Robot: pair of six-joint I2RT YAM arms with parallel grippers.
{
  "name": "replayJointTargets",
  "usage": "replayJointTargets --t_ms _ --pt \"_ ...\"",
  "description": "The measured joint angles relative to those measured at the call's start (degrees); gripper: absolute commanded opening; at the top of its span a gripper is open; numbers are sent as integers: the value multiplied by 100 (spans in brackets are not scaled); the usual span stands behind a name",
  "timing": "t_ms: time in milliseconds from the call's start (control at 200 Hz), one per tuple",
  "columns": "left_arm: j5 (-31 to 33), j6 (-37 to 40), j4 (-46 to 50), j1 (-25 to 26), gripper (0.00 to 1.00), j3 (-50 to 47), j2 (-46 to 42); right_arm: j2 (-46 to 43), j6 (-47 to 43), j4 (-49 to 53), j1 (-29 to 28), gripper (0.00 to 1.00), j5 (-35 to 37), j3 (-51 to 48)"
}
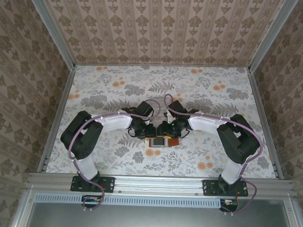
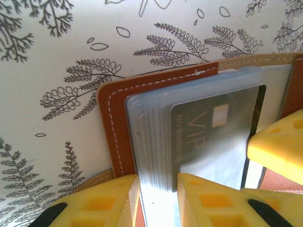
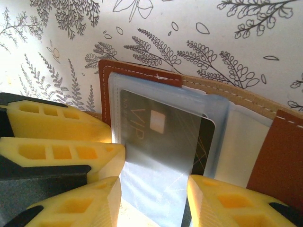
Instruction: Take the credit cards out of the card holder
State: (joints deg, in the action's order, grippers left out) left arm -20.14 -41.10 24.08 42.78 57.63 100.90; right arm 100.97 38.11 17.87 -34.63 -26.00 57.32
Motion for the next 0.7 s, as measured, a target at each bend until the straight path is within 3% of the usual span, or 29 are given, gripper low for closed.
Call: replayJointTargets --t_ms 700 --pt "48 44 42 33 31 28 13 -173 -188 452 0 42 588 46"
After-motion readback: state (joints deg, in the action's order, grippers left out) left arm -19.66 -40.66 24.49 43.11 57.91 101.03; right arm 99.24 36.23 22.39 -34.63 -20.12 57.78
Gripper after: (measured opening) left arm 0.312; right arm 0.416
